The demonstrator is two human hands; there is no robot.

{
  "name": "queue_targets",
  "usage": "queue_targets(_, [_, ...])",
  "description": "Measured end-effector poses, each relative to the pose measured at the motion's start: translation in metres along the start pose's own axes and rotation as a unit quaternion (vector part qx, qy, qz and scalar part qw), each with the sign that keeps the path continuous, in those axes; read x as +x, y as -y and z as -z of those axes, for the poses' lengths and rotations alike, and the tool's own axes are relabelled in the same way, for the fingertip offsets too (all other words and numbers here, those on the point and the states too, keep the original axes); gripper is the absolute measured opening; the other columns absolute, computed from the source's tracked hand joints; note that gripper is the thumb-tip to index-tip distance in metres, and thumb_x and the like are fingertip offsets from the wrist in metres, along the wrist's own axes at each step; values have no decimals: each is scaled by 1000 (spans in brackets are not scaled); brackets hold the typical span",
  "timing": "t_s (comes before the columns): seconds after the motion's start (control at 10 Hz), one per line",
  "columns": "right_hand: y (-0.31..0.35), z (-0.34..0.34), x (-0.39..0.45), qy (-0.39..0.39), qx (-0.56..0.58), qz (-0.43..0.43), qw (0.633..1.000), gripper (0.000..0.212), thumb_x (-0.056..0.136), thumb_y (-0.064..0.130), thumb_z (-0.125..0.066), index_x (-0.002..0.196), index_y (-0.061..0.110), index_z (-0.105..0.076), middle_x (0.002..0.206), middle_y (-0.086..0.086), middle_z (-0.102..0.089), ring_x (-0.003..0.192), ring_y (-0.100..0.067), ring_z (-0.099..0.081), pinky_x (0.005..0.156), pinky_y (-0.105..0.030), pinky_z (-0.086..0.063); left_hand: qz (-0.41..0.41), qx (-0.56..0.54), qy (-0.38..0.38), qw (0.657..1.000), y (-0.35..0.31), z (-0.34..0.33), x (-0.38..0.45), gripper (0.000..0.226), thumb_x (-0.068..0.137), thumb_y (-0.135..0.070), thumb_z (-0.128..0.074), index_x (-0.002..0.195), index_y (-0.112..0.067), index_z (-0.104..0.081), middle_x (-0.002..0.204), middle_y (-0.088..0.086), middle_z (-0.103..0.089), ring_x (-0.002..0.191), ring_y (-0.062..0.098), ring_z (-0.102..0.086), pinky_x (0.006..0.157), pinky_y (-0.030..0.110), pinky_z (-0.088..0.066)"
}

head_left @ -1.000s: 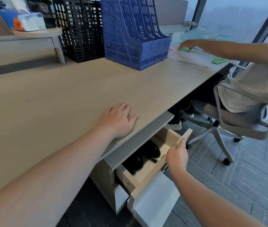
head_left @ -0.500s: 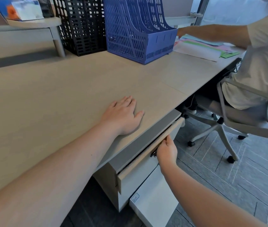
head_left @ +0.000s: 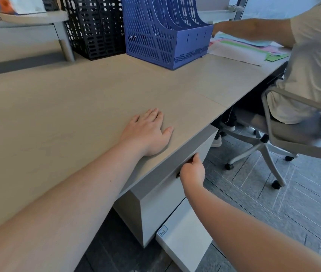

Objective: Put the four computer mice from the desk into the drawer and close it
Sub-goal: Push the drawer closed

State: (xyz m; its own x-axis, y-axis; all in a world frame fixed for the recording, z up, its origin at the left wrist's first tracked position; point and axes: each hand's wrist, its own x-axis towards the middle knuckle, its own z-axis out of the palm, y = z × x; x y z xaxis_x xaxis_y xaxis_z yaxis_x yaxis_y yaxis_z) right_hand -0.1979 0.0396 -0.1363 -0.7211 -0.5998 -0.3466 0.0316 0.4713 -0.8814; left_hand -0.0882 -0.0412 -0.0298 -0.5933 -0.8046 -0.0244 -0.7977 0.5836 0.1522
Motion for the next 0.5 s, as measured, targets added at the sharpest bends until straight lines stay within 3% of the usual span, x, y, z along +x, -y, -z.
queue_targets(0.1, [1,5,-1,14,-32,17,999,50,77,-3,-27,119,17,-46,86,-6,-60,65,-23,-48,62,-36,-42,3,-2,4,1000,0,1,-1,67,96,-53,-15,152,-18,-6,161,-4,-1,147,9,1,119,36,-2])
queue_targets(0.2, [3,17,-4,34,-93,54,994,43,83,-6,-26,119,11,-42,78,-6,-54,64,-23,-47,58,-34,-38,2,0,3,1000,0,1,-2,67,96,-54,-14,152,-18,-6,161,-4,0,146,9,1,119,35,-2])
queue_targets(0.3, [4,29,-3,67,-156,67,983,52,89,-3,-28,138,12,-32,101,-14,-58,79,-27,-51,66,-37,-41,-4,0,1,1000,0,2,-5,67,96,-54,-14,152,-18,-6,161,-4,-1,146,9,0,119,35,-2])
queue_targets(0.4, [6,39,-2,99,-208,82,970,53,91,1,-31,143,12,-28,99,-10,-54,84,-27,-53,70,-37,-44,-8,-7,7,1000,0,2,-9,66,96,-54,-12,152,-19,-6,161,-5,-1,146,9,0,120,35,-2])
queue_targets(0.5, [9,56,0,128,-245,65,959,56,92,5,-36,147,13,-27,134,-13,-52,107,-30,-58,78,-32,-45,-7,-11,-4,1000,-1,2,-14,66,96,-53,-11,152,-19,-5,161,-5,0,147,9,0,120,35,-2])
